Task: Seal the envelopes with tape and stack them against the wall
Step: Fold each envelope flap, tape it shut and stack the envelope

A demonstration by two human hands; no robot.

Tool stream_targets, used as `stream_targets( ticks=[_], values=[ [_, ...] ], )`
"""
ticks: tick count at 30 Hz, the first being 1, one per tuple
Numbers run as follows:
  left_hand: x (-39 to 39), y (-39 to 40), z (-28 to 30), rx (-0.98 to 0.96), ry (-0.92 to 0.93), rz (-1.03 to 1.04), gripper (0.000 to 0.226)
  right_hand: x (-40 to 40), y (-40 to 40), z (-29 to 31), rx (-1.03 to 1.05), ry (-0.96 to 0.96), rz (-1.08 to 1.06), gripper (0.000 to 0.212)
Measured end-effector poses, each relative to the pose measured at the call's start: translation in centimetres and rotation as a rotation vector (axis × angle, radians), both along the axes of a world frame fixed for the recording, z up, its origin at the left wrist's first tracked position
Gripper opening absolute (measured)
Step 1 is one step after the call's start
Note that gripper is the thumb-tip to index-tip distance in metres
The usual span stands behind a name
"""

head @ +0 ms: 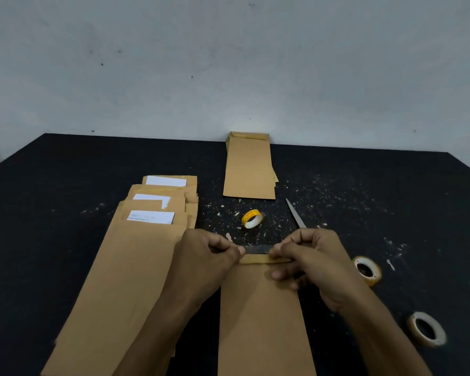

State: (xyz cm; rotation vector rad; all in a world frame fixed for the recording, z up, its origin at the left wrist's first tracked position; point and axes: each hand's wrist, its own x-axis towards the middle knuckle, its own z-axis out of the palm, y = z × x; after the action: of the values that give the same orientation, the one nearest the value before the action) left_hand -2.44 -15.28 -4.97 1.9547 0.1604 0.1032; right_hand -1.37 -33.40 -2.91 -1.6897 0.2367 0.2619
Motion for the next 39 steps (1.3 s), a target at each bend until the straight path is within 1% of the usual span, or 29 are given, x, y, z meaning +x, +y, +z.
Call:
stream_targets(
  ticks=[4, 7, 11, 13, 19, 23, 27, 33, 36, 39],
  values=[
    [-0.3, -0.2, -0.4, 0.082, -0.021, 0.058, 0.01, 0.1, 0.2, -0.9, 0.018, -0.003, -0.03, 0.014],
    [-0.3, -0.7, -0.7, 0.11, -0.027, 0.127, 0.017, 0.1, 0.3, -1.5, 0.017, -0.022, -0.06, 0.013],
    [-0.2, -1.1, -0.7, 0.148, -0.023, 0.186, 0.027, -0.1, 0.5, -2.1, -0.057, -0.122, -0.08, 0.023],
    [-0.1, -1.4, -0.7, 0.167, -0.017, 0.2, 0.028, -0.2, 0.6, -2.5, -0.117, -0.176, -0.071, 0.022],
    [-0.3, -2.0, -0.6, 0.26, -0.007, 0.217, 0.024, -0.4, 0.9, -3.0, -0.34, -0.287, -0.067, 0.021],
    [-0.7, -2.5, -0.5, 0.343, 0.01, 0.237, 0.023, -0.4, 1.1, -3.1, -0.415, -0.291, -0.078, 0.024],
    [-1.1, -2.9, -0.3, 0.465, -0.014, 0.238, 0.021, -0.3, 1.2, -3.5, -0.498, -0.328, -0.086, 0.025],
    [-1.4, -3.5, -0.5, 0.586, -0.046, 0.237, 0.021, -0.3, 1.3, -3.9, -0.551, -0.346, -0.067, 0.023],
    [-1.4, -3.5, -0.6, 0.606, -0.034, 0.223, 0.02, -0.3, 1.4, -4.0, -0.561, -0.346, -0.066, 0.024],
    [-1.3, -2.9, -1.0, 0.595, -0.062, 0.223, 0.022, -0.5, 1.5, -3.9, -0.578, -0.365, -0.059, 0.024]
  ],
)
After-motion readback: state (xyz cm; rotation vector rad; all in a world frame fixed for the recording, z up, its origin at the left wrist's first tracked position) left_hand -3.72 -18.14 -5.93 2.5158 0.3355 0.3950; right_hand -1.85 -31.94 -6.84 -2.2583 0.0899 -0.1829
